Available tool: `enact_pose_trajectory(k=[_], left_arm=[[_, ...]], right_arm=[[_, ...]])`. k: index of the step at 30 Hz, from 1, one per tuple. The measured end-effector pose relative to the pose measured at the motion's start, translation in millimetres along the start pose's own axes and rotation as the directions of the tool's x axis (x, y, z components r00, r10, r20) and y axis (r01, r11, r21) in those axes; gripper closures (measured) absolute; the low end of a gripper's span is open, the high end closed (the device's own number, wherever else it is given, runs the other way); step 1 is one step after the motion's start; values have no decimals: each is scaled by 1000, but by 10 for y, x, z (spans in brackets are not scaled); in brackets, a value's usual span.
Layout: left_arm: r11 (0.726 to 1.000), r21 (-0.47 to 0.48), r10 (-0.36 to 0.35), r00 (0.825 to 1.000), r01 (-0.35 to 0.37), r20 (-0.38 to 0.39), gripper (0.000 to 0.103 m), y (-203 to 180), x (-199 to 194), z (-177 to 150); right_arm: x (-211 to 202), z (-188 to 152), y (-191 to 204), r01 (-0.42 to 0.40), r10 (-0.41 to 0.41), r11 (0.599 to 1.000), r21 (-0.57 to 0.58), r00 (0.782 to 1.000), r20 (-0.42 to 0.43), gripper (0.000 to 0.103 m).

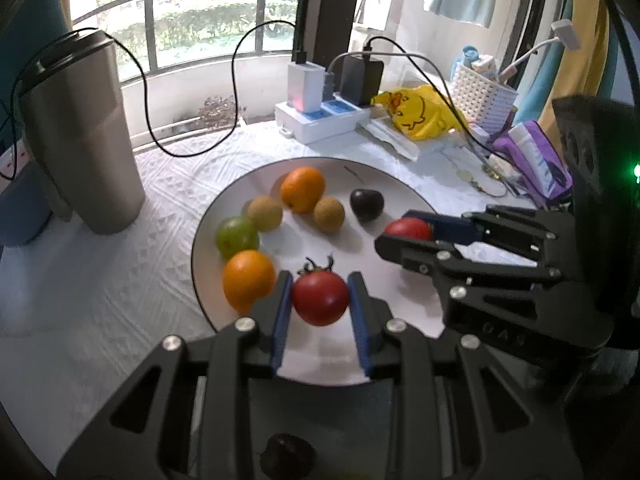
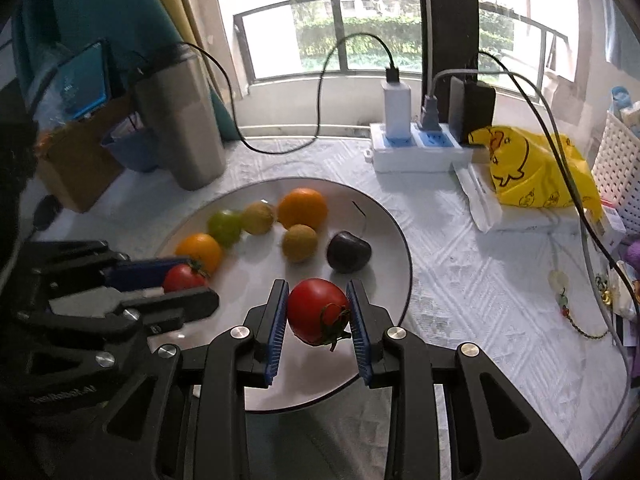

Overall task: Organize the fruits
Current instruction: 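Carry the red tomato onto the white plate with the right gripper while the left carries its tomato, then open the right gripper to release the tomato on the plate while the left releases its tomato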

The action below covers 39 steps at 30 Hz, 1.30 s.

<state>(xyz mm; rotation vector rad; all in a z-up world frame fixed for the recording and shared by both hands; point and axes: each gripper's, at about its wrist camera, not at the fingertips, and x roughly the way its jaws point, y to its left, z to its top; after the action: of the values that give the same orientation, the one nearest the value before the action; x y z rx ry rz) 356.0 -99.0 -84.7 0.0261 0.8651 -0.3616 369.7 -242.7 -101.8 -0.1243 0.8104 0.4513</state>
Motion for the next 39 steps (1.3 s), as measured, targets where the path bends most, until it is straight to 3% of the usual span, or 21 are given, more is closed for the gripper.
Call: enact_pose_trajectory(k=[17,25,29,39], left_arm=[[999,-33,26,999,-27,-31,71,65,-73,-47],[998,-53,29,999,-28,23,66,92,-398,-148],[997,-74,9,999,-5,48,59,102,-575,-199],[995,-99,12,995,-2,100,58,126,-951,-437]], right_arm=[[-141,31,-74,83,-84,996,39,995,47,66],[-385,-18,40,90,-93,995,49,993,68,65],[-467,-73,113,89,-93,994,60,993,70,65],[-729,-216,416,82,-84,996,36,993,80,65]])
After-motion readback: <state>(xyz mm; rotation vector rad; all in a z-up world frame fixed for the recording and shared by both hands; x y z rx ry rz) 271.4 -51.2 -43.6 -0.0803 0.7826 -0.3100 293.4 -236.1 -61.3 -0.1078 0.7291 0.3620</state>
